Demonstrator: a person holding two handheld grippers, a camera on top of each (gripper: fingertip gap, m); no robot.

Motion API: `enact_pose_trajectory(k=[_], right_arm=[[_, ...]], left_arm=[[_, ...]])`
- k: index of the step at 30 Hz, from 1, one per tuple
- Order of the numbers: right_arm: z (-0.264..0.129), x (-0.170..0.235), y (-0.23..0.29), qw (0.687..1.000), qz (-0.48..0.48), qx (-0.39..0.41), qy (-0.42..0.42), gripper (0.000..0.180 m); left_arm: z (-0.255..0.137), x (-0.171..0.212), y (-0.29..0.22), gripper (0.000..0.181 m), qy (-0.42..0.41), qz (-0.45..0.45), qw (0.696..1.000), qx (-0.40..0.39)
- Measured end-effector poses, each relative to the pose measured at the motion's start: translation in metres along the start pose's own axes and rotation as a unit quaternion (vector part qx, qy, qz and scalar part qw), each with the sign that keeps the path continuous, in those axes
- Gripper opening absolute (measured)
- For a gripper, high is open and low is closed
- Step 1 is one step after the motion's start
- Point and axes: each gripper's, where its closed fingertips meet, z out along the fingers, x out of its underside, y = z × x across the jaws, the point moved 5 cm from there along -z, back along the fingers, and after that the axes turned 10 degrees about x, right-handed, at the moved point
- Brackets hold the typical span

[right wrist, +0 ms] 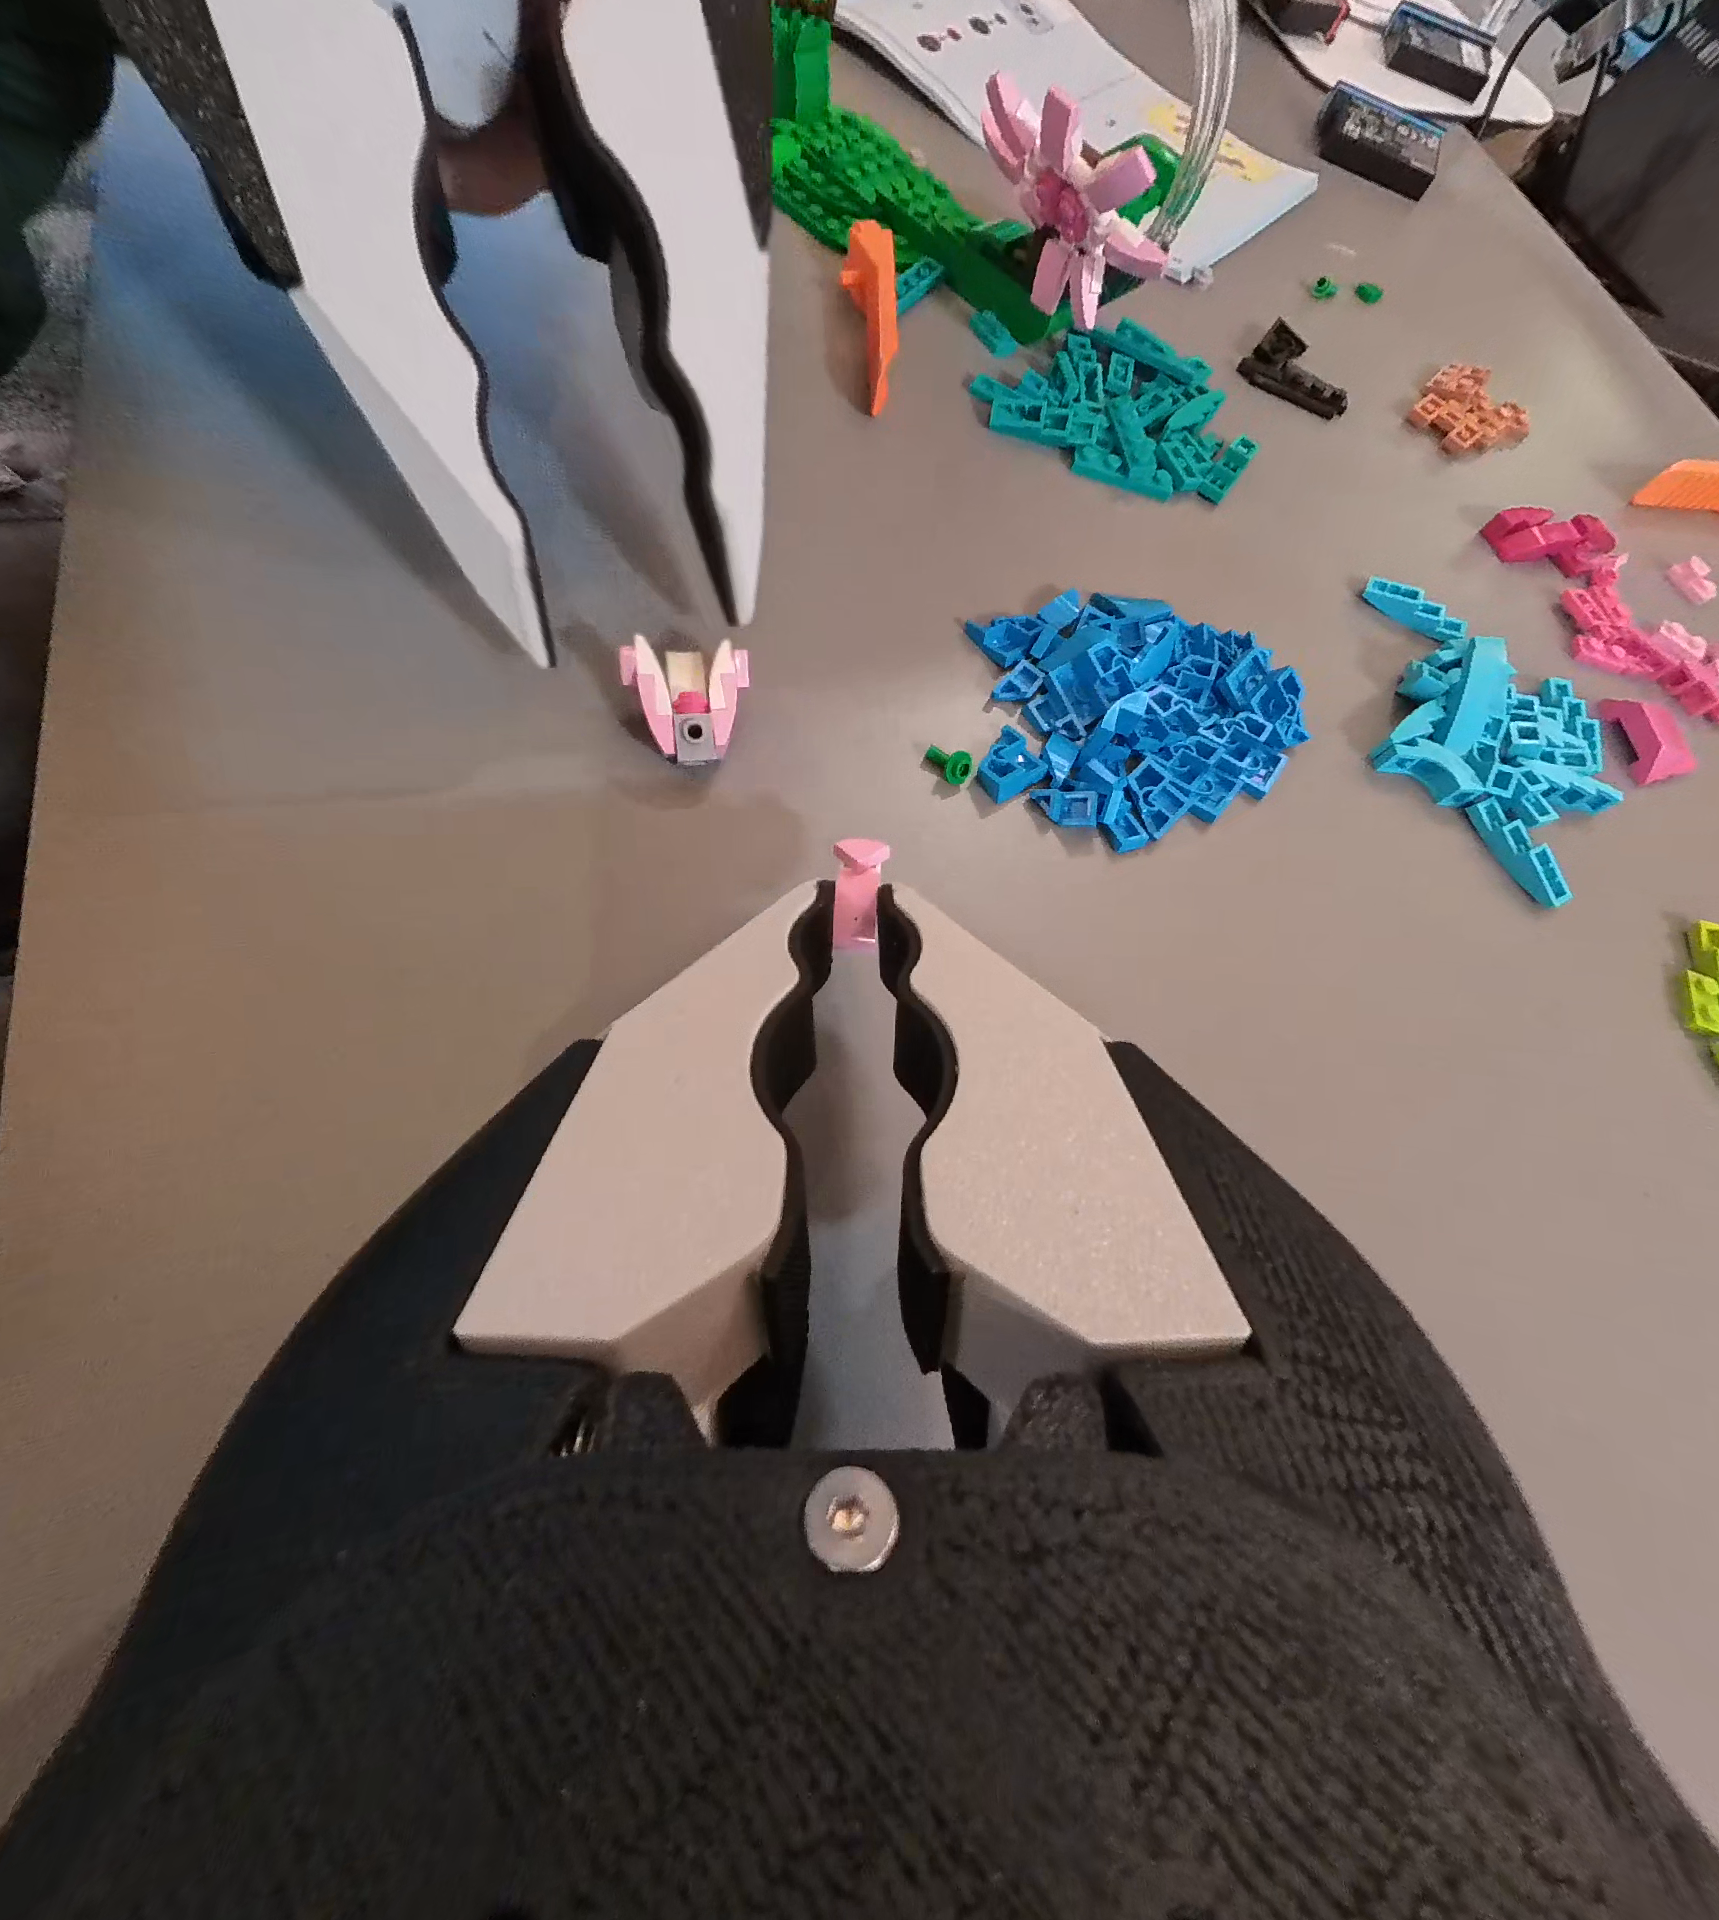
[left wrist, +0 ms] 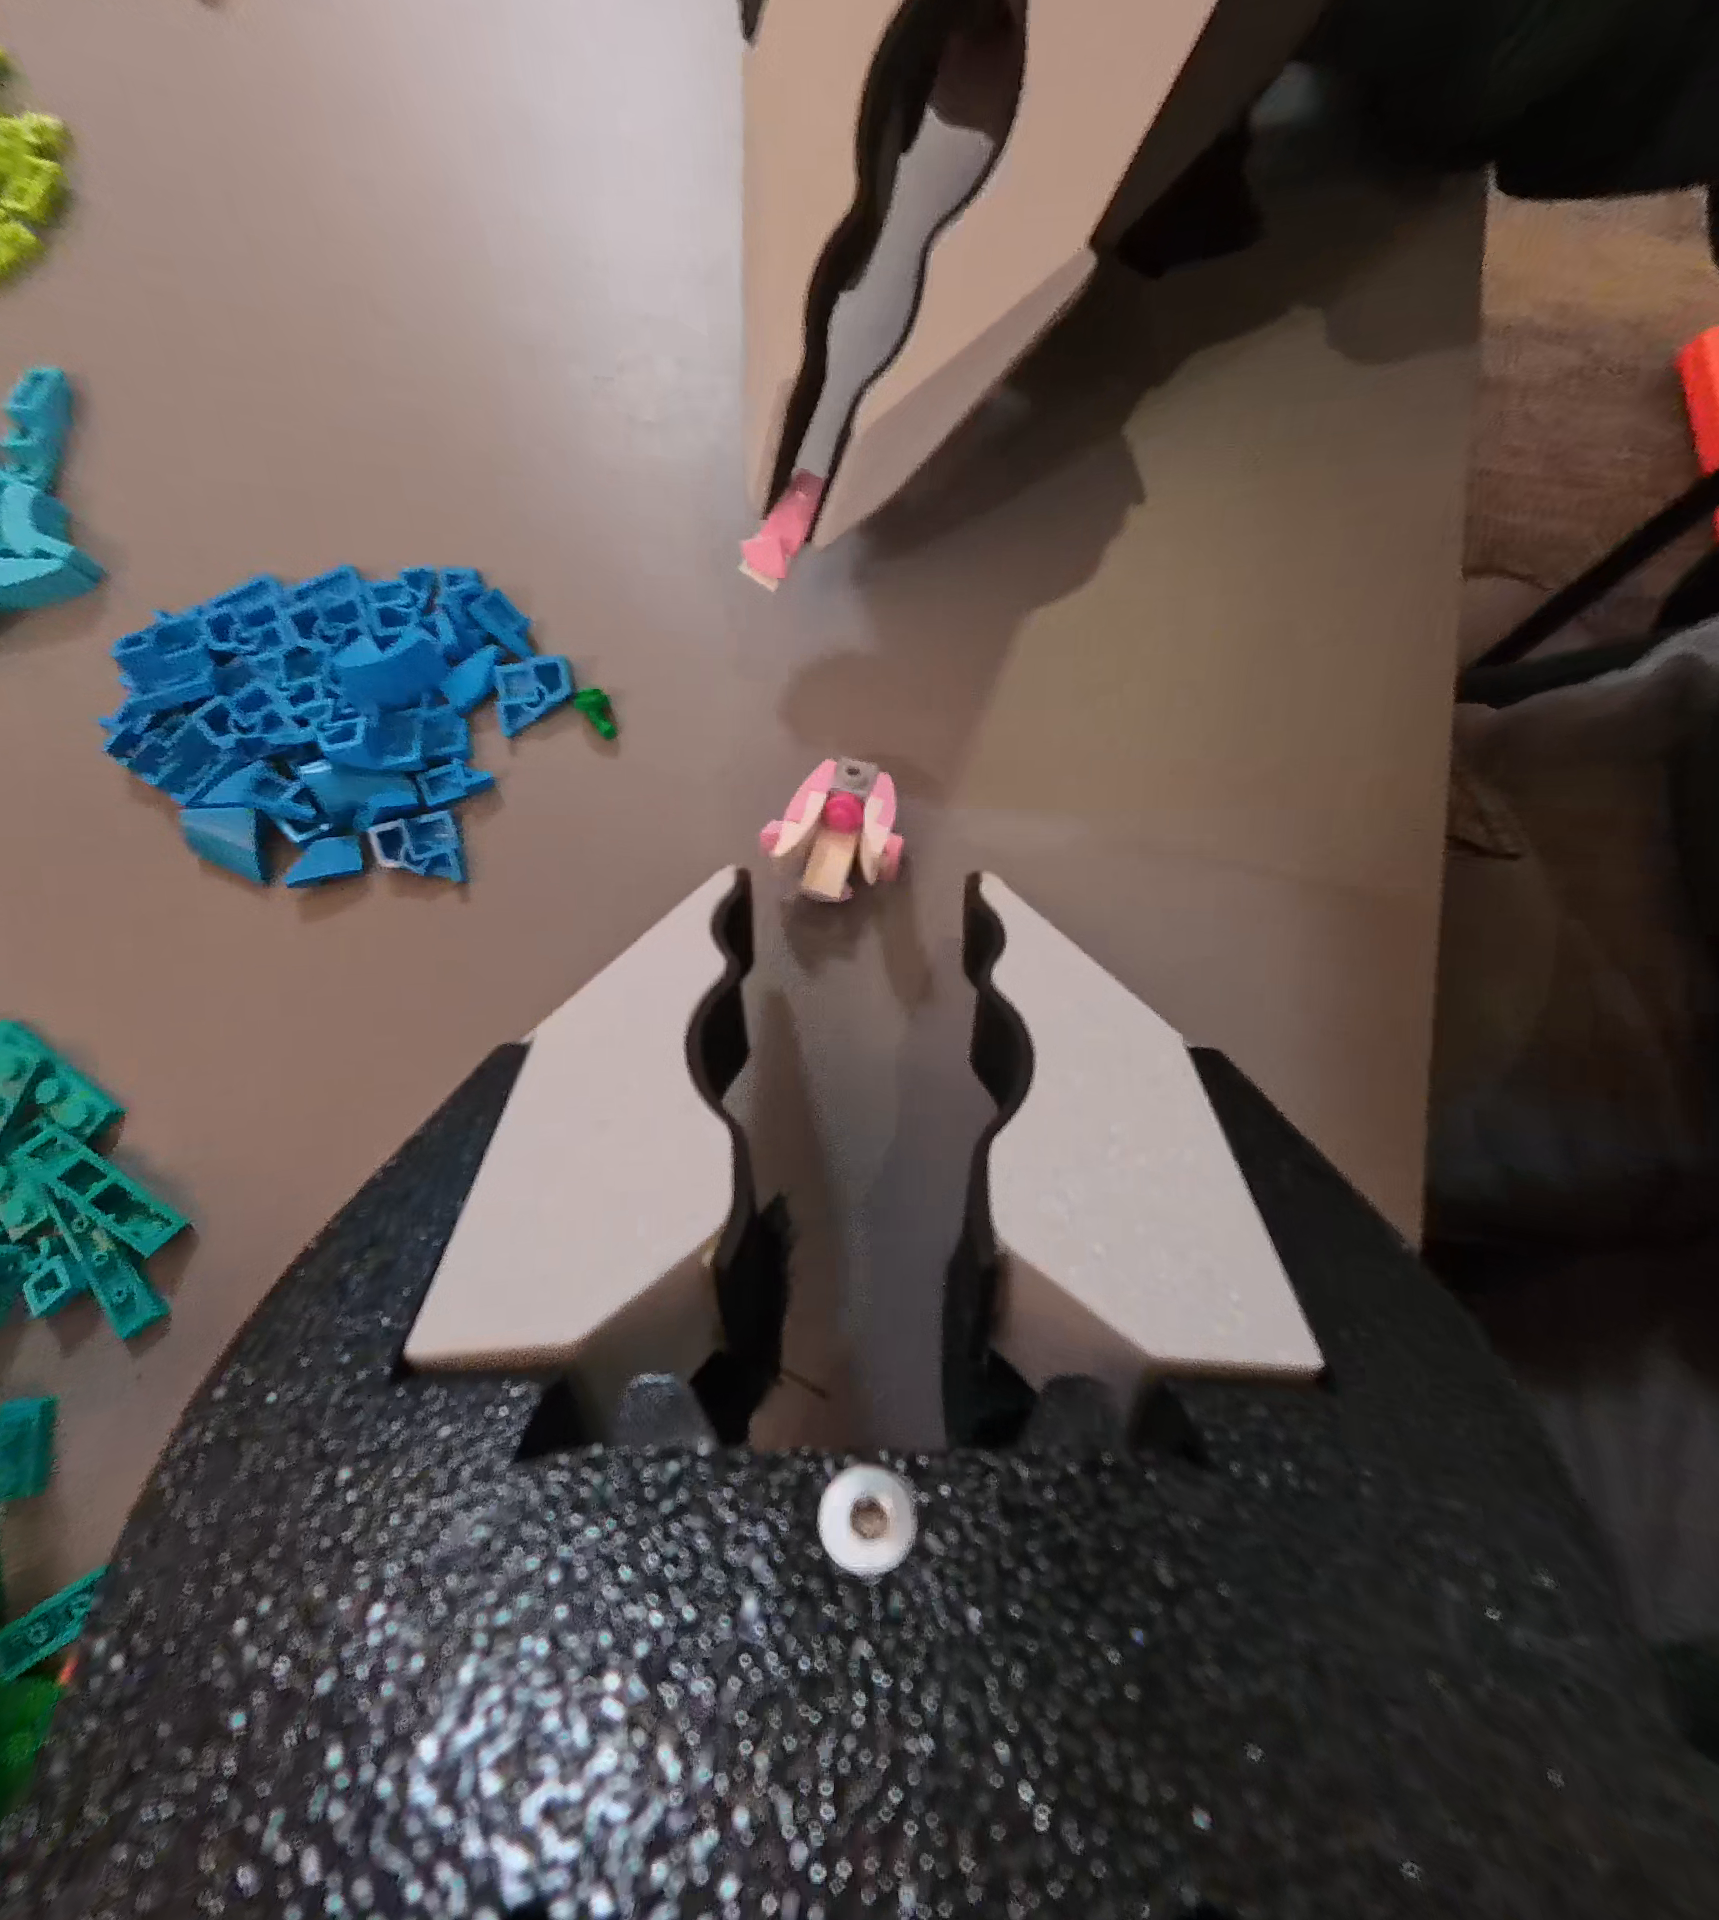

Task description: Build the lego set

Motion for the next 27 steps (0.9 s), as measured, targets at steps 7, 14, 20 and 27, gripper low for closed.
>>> enact_pose_trajectory(k=[7,14,20,27], right_arm=[[-0.002,-0.002,0.001,1.0,0.012,-0.019,-0.012,0.006],[-0.002,-0.002,0.003,0.999,0.01,-0.03,-0.011,0.006],[-0.004,-0.004,0.001,0.999,0.027,-0.042,-0.021,0.006],[-0.008,-0.014,-0.009,0.989,0.099,-0.08,-0.072,0.006]], left_arm=[[0.013,0.002,0.005,0.044,-0.017,-0.016,1.0,0.008],[0.019,0.0,0.008,0.036,-0.041,0.004,0.999,0.036],[0.017,0.002,0.009,0.028,-0.063,0.009,0.997,0.04],[0.014,0.005,0.01,0.033,-0.061,0.006,0.998,0.024]])
